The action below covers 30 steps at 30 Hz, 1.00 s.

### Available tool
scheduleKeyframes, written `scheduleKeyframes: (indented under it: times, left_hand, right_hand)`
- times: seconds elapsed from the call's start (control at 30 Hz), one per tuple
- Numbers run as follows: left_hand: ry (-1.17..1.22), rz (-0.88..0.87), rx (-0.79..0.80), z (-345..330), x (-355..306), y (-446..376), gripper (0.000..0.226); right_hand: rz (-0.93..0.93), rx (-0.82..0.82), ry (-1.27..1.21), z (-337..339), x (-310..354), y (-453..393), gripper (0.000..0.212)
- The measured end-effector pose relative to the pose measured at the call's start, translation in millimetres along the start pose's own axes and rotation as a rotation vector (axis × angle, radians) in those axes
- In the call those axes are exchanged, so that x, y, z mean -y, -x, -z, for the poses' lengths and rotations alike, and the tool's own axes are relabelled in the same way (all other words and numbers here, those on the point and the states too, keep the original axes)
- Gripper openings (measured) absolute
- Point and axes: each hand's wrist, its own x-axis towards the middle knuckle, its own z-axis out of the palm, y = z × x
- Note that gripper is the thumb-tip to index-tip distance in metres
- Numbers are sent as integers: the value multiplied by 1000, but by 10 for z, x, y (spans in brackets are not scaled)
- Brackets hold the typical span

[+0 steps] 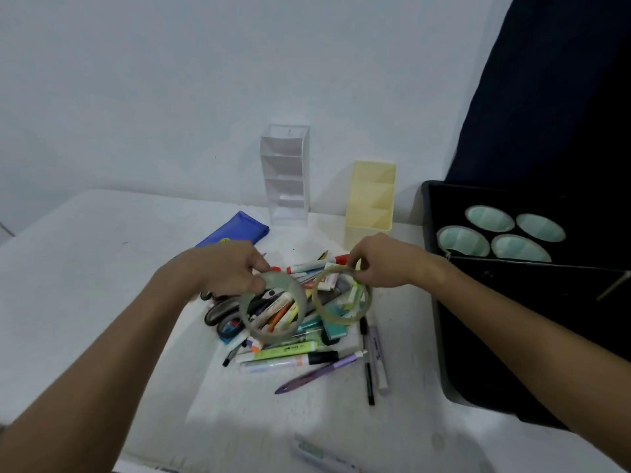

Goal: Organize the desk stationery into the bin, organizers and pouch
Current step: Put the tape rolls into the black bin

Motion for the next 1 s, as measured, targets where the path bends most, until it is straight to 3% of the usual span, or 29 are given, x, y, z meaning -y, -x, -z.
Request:
scheduleKeyframes:
  times: [0.07,0.23,0.4,0.7,1.0]
  left_hand:
    - [2,6,-43,194,-123,-89,13]
    - [18,-3,-183,541,-577,-484,23]
    - [97,-117,-262,623,-1326,-917,26]
    - [234,-311,-207,364,-2641,-1538,17]
    - [411,-288,-126,8,-3038,-2071,14]
  right_hand:
    - [-41,-68,-47,154,-87,72,25]
    - [-205,-229,-163,477,-437,399,23]
    - [-365,-366,-224,584,-895,916,16]
    - [-616,-340,-354,329,-1295,1663,11]
    - [-770,-151,-424,-10,-1392,1512,17]
